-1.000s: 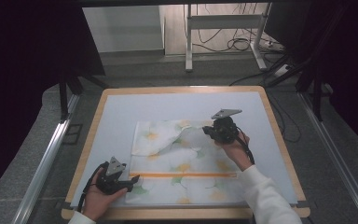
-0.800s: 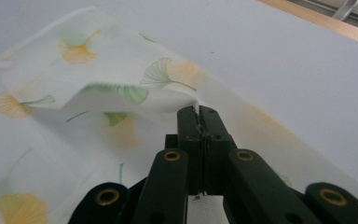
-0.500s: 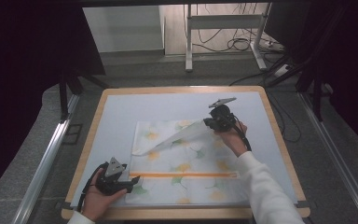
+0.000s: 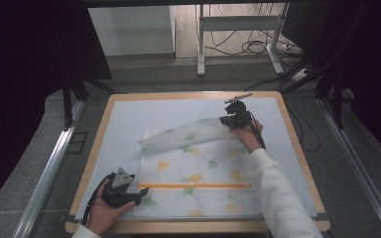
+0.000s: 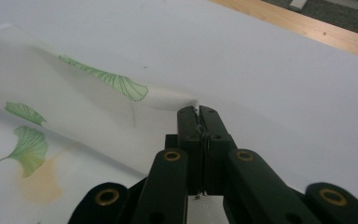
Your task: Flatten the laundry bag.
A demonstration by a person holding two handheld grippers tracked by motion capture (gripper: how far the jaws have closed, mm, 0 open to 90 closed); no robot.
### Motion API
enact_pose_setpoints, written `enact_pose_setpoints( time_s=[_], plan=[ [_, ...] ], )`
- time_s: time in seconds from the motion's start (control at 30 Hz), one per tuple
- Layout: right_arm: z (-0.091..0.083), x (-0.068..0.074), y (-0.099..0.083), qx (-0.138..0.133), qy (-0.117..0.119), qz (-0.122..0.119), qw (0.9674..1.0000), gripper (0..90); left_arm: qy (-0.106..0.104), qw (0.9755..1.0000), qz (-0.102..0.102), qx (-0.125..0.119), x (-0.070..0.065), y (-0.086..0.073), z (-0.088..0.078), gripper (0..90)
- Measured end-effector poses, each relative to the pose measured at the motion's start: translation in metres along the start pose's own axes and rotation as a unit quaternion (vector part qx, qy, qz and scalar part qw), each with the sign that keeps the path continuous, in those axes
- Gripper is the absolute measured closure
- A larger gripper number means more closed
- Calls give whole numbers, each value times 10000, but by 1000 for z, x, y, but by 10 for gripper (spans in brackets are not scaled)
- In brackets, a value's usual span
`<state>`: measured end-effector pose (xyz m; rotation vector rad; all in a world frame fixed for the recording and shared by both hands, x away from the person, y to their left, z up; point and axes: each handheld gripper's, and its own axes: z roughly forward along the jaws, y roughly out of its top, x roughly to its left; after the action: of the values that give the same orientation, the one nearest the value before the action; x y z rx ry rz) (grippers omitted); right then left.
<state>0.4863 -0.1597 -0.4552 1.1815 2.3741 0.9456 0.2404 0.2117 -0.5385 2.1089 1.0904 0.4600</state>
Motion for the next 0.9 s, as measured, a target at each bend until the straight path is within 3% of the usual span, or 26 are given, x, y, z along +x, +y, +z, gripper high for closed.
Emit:
enact_pose_setpoints(
  time_s=[0.27, 0.37, 0.4, 0.47, 0.53, 0.73, 0.9],
  plan=[
    [14, -27, 4, -40, -170, 482, 9987, 863, -18, 10000, 13, 26, 0, 0, 1, 293],
    [17, -33, 3, -43, -421, 543, 9976, 740, -12, 10000, -2, 24, 1, -1, 1, 293],
    [17, -33, 3, -43, -421, 543, 9976, 740, -12, 10000, -2, 24, 1, -1, 1, 293],
    [16, -37, 2, -118, -588, 626, 9962, 574, -9, 10000, -8, 27, 1, -1, 1, 293],
    [12, -42, 2, -288, -730, 743, 9941, 483, -9, 10000, 5, 33, 1, -1, 1, 293],
    [-6, -42, 5, -524, -786, 734, 9928, 433, -10, 10000, 9, 33, 1, 0, 2, 292],
    [-25, -34, 7, -634, -739, 484, 9941, 424, -10, 10000, 21, 31, 0, 0, 1, 293]
  ],
)
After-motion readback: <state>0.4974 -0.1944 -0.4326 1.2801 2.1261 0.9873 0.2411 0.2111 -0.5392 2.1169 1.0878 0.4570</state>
